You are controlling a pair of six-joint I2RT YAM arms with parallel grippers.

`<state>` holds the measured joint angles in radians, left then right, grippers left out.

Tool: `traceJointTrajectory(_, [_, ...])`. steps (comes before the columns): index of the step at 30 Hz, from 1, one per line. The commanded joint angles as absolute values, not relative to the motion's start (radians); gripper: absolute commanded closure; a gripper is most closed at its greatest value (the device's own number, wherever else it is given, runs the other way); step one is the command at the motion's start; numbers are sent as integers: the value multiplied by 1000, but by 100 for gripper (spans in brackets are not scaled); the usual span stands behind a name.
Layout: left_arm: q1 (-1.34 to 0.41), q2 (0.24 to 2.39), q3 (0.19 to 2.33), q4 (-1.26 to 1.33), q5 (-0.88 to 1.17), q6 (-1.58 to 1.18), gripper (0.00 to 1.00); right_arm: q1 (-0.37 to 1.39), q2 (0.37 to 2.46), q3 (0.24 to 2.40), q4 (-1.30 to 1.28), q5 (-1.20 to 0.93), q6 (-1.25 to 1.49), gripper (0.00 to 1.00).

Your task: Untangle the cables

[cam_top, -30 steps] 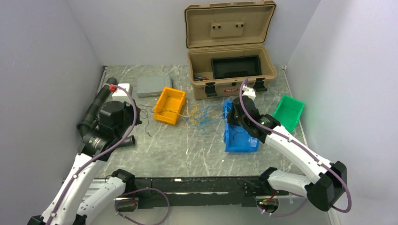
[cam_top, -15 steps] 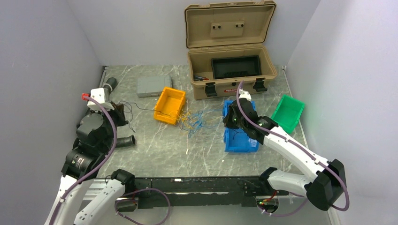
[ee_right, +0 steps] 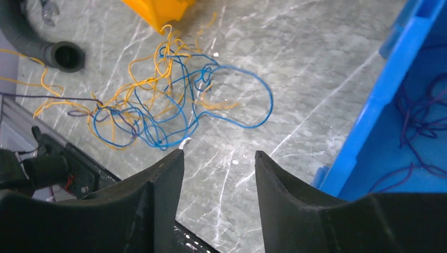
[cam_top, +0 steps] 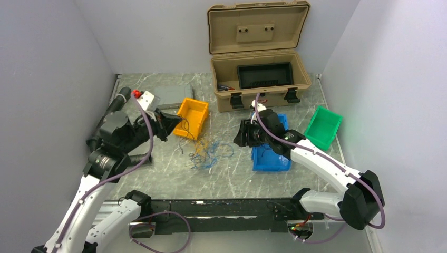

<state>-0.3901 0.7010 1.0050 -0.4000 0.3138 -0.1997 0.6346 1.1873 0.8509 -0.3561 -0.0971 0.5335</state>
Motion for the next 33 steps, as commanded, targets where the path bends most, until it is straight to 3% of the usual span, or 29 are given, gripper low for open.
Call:
traceJointTrajectory(1, [-388,746,1057,-284,623,-210,100,637,1127,822,-221,-226,484,42])
traceJointTrajectory(15, [-528,819,1106,-298,607,-179,100,652,1005,772,-100,-284,445,15])
traceJointTrajectory(29, [-616,890,1169,-323,544,-152,100,669,942,741,-63,-285,412,4])
traceJointTrajectory(33, [-619,903,1188,-336,523,-154,100,670,910,688,36,-399,377,4])
